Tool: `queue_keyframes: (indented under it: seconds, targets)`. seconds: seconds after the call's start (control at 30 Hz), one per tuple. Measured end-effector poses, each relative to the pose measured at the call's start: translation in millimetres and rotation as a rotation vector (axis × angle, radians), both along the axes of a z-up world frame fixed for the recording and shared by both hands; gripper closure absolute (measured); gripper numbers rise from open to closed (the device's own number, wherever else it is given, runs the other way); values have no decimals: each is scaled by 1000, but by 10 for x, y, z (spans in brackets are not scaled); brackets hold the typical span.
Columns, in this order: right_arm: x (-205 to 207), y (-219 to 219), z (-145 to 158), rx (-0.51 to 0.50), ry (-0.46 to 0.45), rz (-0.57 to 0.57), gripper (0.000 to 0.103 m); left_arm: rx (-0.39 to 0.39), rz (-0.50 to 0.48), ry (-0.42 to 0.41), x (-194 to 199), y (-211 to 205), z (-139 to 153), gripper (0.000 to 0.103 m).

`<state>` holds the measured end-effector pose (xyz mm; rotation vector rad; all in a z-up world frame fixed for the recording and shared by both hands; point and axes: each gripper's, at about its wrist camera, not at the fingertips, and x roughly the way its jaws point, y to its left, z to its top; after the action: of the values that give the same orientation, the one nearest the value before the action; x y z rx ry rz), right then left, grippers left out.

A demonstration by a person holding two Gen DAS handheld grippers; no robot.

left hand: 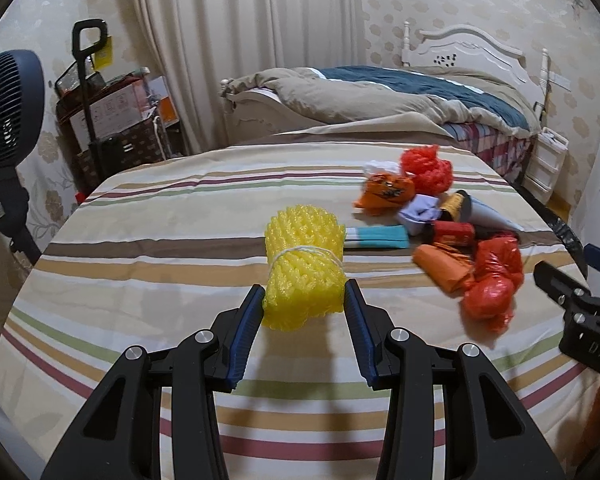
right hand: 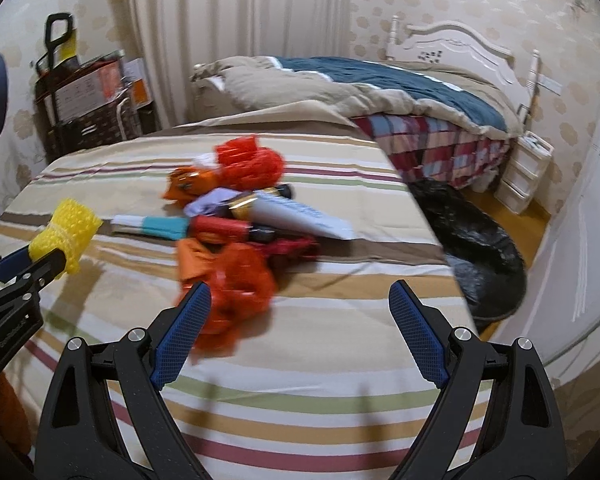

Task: Collect trash
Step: 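Grasp the orange plastic bag with the right tool and lift it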

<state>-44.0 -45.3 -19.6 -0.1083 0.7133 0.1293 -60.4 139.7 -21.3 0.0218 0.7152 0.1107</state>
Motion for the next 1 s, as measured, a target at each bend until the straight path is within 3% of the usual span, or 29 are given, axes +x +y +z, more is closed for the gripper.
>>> queue_keyframes:
  seconds: [0.33,0.6,0.73,1.0]
  targets:
    - [151,335,-176,-16,60,39,16,-27,34,-3,4,208,-65,60]
    - [201,280,-331,80,156,85,60,-67,29,24,61,232,-150,60]
    - [168,269,-319,82,148,94,67,-69,24,23,64,219,-149,60]
    - [67,208,-197,73,95,95,69,-76,9,11,42,129,-109,60]
